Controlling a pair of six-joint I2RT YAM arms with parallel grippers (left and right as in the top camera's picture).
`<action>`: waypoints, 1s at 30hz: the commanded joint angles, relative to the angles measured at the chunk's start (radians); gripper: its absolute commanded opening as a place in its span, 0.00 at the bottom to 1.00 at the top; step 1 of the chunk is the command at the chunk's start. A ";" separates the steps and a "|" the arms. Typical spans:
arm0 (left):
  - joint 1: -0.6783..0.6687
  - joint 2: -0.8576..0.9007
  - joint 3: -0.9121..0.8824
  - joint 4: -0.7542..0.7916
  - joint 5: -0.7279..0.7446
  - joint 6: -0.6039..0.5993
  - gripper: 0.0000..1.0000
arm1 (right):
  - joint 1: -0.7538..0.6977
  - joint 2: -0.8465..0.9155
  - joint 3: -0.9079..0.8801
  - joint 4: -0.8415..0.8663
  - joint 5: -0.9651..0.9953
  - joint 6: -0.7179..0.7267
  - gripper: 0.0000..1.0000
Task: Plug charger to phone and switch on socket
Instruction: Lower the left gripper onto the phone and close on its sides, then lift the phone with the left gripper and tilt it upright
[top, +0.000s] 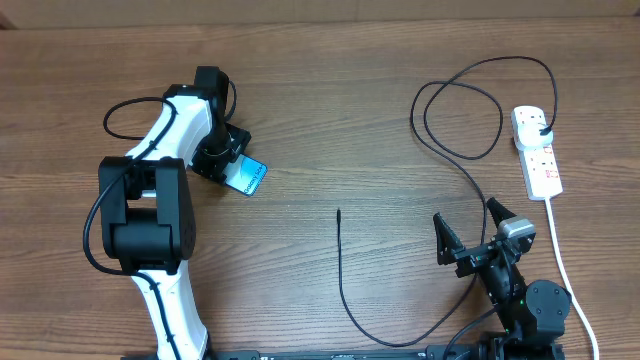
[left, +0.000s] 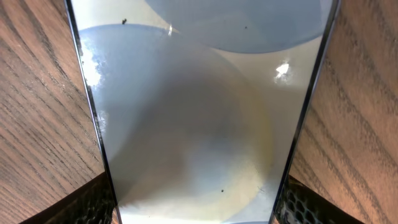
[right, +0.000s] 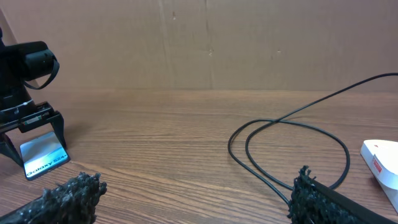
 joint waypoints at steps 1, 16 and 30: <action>0.003 0.025 -0.031 0.007 0.019 -0.013 0.62 | 0.003 -0.010 -0.001 0.004 0.005 0.000 1.00; 0.003 0.025 -0.031 0.007 0.019 -0.013 0.04 | 0.003 -0.010 -0.001 0.004 0.005 0.000 1.00; 0.005 0.018 0.020 -0.028 0.019 -0.004 0.04 | 0.003 -0.010 -0.001 0.004 0.005 0.000 1.00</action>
